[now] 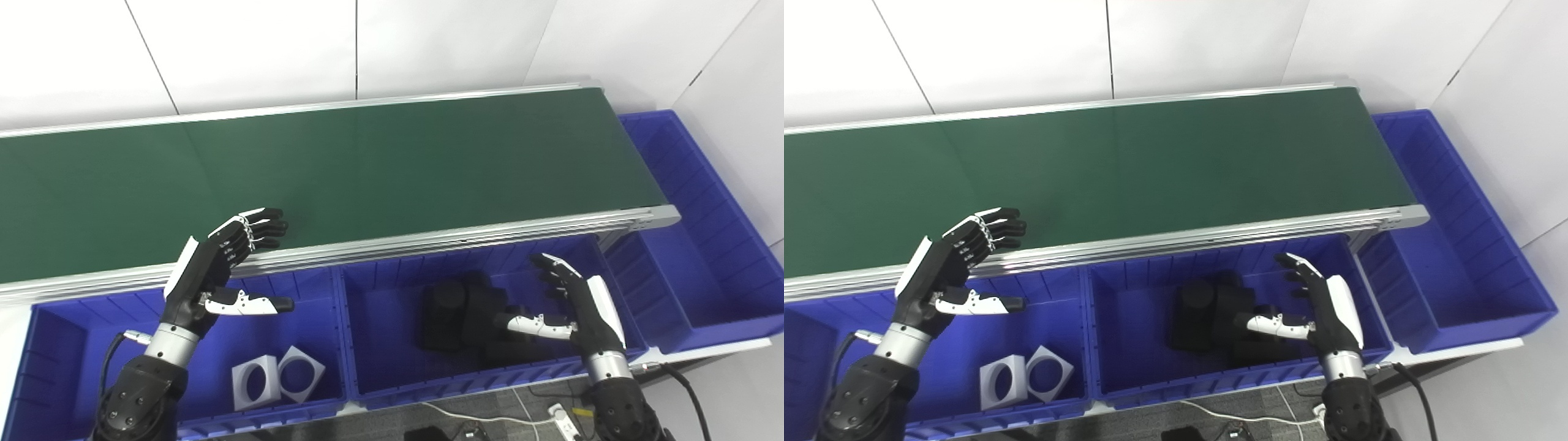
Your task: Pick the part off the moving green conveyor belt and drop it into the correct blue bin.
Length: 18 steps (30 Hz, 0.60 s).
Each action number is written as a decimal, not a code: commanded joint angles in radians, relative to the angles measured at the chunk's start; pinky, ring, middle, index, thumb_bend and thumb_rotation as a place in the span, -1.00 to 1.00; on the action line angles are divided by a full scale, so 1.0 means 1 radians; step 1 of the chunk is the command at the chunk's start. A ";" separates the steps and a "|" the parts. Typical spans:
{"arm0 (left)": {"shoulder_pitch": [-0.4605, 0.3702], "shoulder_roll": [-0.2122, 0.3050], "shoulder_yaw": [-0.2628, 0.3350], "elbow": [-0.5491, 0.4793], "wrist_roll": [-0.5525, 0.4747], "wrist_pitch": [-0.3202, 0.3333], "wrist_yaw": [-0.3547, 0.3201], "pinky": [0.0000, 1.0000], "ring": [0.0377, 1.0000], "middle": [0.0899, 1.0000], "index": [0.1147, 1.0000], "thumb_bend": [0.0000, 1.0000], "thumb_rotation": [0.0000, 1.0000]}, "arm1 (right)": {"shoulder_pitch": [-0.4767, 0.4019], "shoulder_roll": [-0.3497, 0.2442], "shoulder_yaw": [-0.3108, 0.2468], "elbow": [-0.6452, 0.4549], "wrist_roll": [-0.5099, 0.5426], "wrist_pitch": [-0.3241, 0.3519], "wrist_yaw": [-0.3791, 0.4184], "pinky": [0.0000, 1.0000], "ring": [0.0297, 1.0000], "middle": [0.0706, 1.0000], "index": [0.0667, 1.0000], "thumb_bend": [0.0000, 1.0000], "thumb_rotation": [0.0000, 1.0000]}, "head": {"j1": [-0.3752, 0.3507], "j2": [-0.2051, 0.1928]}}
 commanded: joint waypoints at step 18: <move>-0.007 -0.022 -0.023 0.011 0.014 -0.063 0.002 0.47 0.47 0.42 0.42 1.00 -0.89 | -0.051 0.019 0.135 -0.147 0.195 -0.245 0.093 0.22 0.43 0.62 0.55 0.99 -0.34 | 0.215 -0.038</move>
